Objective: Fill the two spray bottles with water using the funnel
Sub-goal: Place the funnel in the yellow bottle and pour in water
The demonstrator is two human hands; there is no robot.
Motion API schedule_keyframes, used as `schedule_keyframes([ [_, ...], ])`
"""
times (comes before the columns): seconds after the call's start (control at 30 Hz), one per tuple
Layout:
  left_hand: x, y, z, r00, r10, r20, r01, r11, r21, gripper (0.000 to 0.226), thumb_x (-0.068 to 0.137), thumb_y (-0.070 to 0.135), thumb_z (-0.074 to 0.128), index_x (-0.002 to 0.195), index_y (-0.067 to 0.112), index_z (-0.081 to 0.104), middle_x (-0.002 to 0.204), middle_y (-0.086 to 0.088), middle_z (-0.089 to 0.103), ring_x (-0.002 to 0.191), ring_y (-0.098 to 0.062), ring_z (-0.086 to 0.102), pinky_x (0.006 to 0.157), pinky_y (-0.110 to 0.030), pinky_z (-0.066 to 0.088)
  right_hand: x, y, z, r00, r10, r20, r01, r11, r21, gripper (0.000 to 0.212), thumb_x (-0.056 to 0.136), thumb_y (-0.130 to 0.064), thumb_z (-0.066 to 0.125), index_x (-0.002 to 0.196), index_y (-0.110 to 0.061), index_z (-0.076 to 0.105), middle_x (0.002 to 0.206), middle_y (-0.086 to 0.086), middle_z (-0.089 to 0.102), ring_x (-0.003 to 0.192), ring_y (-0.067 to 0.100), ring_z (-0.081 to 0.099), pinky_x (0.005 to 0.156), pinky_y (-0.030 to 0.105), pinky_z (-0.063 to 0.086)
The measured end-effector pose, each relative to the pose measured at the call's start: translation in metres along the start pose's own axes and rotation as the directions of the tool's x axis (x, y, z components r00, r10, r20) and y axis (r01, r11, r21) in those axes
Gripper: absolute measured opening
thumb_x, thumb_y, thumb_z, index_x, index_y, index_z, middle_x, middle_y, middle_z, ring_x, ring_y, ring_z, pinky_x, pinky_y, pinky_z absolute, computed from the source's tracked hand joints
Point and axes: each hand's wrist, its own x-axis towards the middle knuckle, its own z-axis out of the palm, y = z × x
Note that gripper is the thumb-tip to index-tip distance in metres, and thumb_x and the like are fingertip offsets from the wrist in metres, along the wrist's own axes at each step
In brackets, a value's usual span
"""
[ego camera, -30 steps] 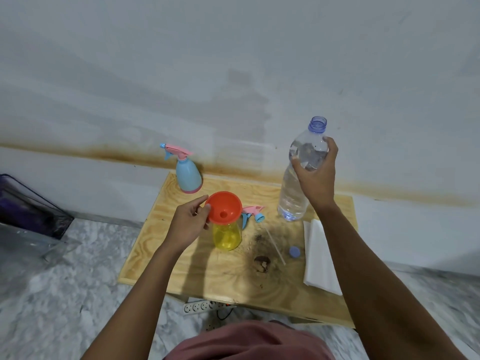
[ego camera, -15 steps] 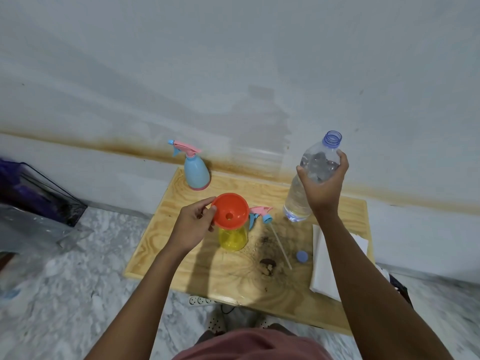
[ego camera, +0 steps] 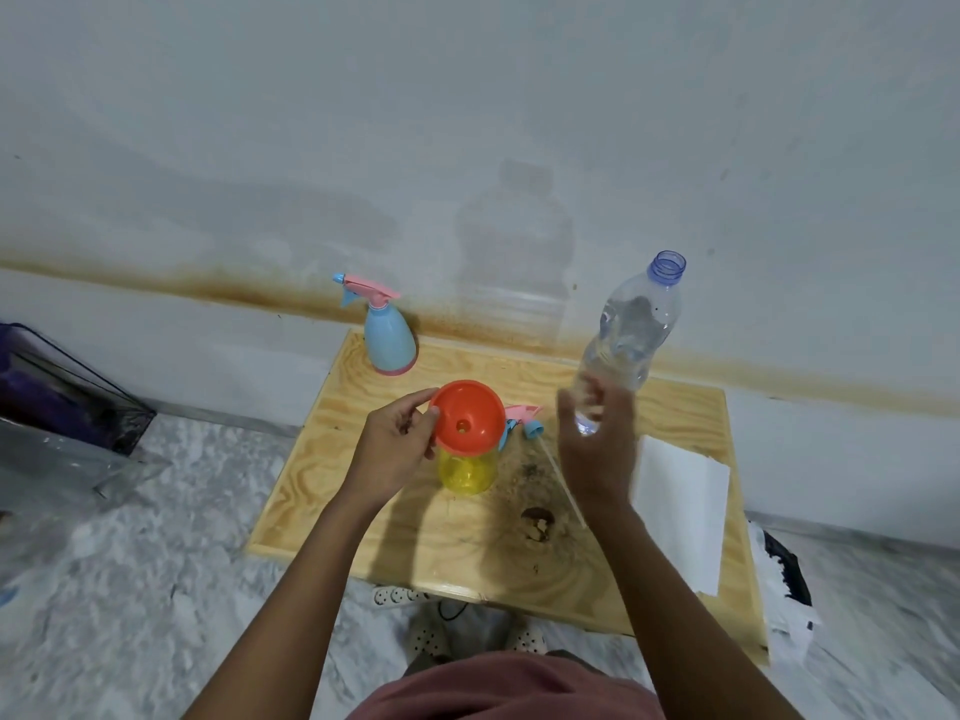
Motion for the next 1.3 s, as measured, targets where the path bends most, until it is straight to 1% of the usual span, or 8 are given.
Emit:
schedule_keyframes([
  [0.07, 0.000, 0.000, 0.000, 1.000, 0.005, 0.003, -0.005, 1.000, -0.003, 0.031, 0.099, 0.013, 0.058, 0.130, 0.013, 0.063, 0.065, -0.012, 0.052, 0.052, -0.008, 0.059, 0.058, -0.014, 0.050, -0.005, -0.013, 0.008, 0.936, 0.087, 0.342, -0.104, 0.994, 0.031, 0.031, 0.092, -0.041, 0.063, 0.119, -0.026, 0.061, 0.104, -0.009, 0.063, 0.089, 0.003, 0.061, 0.079, 0.033, 0.055],
  [0.17, 0.000, -0.002, 0.000, 1.000, 0.006, 0.006, -0.006, 1.000, -0.003, 0.031, 0.099, 0.014, 0.058, 0.130, 0.013, 0.063, 0.063, -0.008, 0.050, 0.053, -0.009, 0.058, 0.057, -0.013, 0.049, -0.001, -0.024, 0.020, 0.847, 0.165, 0.505, -0.179, 0.984, -0.022, 0.032, 0.093, -0.043, 0.060, 0.119, -0.025, 0.065, 0.090, -0.013, 0.066, 0.082, 0.004, 0.064, 0.077, 0.032, 0.055],
  [0.4, 0.001, -0.010, -0.004, 1.000, -0.011, 0.017, 0.012, 0.997, -0.077, 0.031, 0.099, 0.021, 0.058, 0.130, 0.020, 0.063, 0.071, -0.009, 0.057, 0.063, -0.009, 0.062, 0.066, -0.018, 0.055, 0.009, -0.034, 0.027, 0.877, 0.083, 0.473, -0.069, 0.997, -0.046, 0.012, 0.091, -0.017, 0.065, 0.098, -0.016, 0.075, 0.079, -0.008, 0.068, 0.070, -0.001, 0.060, 0.063, 0.008, 0.045],
  [0.53, 0.003, -0.023, -0.009, 0.997, -0.073, -0.009, 0.071, 0.989, -0.129, 0.032, 0.104, 0.019, 0.047, 0.133, 0.025, 0.059, 0.086, -0.005, 0.063, 0.082, -0.013, 0.061, 0.076, -0.028, 0.052, 0.007, -0.035, 0.025, 0.877, 0.076, 0.475, -0.056, 0.997, -0.057, 0.013, 0.092, -0.017, 0.065, 0.102, -0.014, 0.074, 0.077, -0.010, 0.065, 0.068, 0.003, 0.061, 0.067, 0.023, 0.054],
  [0.73, -0.005, -0.048, -0.001, 0.977, 0.006, 0.213, -0.037, 0.989, 0.142, 0.058, 0.091, 0.000, 0.065, 0.133, 0.034, 0.047, 0.125, 0.008, 0.053, 0.113, 0.002, 0.052, 0.088, -0.015, 0.041, 0.004, -0.037, 0.024, 0.847, 0.113, 0.519, -0.070, 0.992, -0.102, 0.023, 0.094, -0.019, 0.063, 0.116, -0.014, 0.070, 0.082, -0.004, 0.068, 0.068, 0.017, 0.069, 0.072, 0.041, 0.061],
  [1.03, 0.011, -0.070, 0.026, 0.970, -0.026, 0.241, -0.031, 0.973, 0.230, 0.073, 0.082, 0.032, 0.080, 0.146, 0.023, 0.045, 0.146, 0.004, 0.049, 0.133, -0.015, 0.046, 0.100, -0.027, 0.038, 0.003, -0.033, -0.017, 0.896, 0.187, 0.404, -0.200, 0.980, -0.010, 0.012, 0.091, -0.010, 0.066, 0.098, -0.019, 0.067, 0.085, 0.003, 0.071, 0.069, 0.021, 0.073, 0.066, 0.029, 0.059],
  [1.23, 0.014, -0.077, 0.026, 0.975, -0.003, 0.224, -0.045, 0.977, 0.210, 0.069, 0.080, 0.031, 0.081, 0.141, 0.023, 0.049, 0.139, 0.004, 0.056, 0.125, -0.013, 0.051, 0.097, -0.028, 0.044, -0.025, 0.019, -0.026, 0.906, 0.262, 0.333, -0.187, 0.953, -0.240, 0.009, 0.085, -0.015, 0.073, 0.083, -0.016, 0.064, 0.085, -0.004, 0.068, 0.074, 0.009, 0.069, 0.064, 0.013, 0.049],
  [1.3, 0.014, -0.076, 0.027, 0.974, 0.014, 0.226, -0.063, 0.975, 0.212, 0.067, 0.081, 0.032, 0.081, 0.139, 0.026, 0.049, 0.137, 0.006, 0.056, 0.122, -0.011, 0.050, 0.096, -0.029, 0.044, -0.038, 0.036, -0.016, 0.917, 0.201, 0.344, -0.101, 0.953, -0.287, 0.009, 0.085, -0.013, 0.070, 0.082, -0.015, 0.062, 0.085, -0.002, 0.063, 0.075, 0.013, 0.066, 0.067, 0.022, 0.052],
])
